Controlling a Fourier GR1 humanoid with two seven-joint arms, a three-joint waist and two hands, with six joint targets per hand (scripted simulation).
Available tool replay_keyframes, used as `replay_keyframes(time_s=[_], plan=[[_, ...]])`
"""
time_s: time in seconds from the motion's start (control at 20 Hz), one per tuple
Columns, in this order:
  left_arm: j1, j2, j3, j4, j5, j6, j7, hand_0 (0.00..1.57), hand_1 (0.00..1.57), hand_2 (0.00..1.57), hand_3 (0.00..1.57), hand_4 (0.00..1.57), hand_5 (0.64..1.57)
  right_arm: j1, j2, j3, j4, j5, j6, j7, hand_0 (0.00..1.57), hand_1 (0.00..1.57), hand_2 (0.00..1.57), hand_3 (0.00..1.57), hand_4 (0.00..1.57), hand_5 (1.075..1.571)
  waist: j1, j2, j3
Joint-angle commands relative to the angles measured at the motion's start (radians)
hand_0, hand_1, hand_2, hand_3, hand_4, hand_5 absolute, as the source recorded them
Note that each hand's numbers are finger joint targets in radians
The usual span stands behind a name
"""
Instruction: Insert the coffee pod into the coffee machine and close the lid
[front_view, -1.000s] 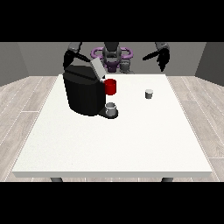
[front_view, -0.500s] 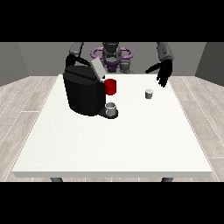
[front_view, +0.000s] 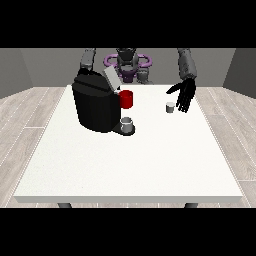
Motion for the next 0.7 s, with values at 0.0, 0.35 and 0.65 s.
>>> replay_keyframes(time_s=[0.0, 0.35, 0.65], plan=[[-0.036, -0.044, -0.041, 0.069, -0.079, 0.026, 0.003, 0.0, 0.0, 0.42, 0.0, 0.0, 1.571, -0.016, 0.017, -0.005, 0.065, 0.004, -0.009, -0.002, 0.0, 0.0, 0.0, 0.0, 0.0, 1.571, 0.024, -0.039, 0.0], [-0.069, -0.065, -0.066, 0.137, -0.209, 0.206, -0.07, 0.89, 0.89, 0.96, 0.82, 0.38, 1.571, -0.044, -0.015, -0.03, 0.094, -0.001, 0.014, 0.01, 0.0, 0.0, 0.0, 0.0, 0.0, 1.571, 0.012, -0.008, -0.0002], [-0.132, -0.025, -0.11, 0.187, -0.312, 0.209, -0.066, 0.82, 0.82, 0.96, 0.8, 0.37, 1.571, -0.062, 0.003, -0.026, 0.125, -0.032, 0.047, -0.05, 0.0, 0.0, 0.0, 0.0, 0.0, 1.571, -0.012, 0.0, 0.0002]])
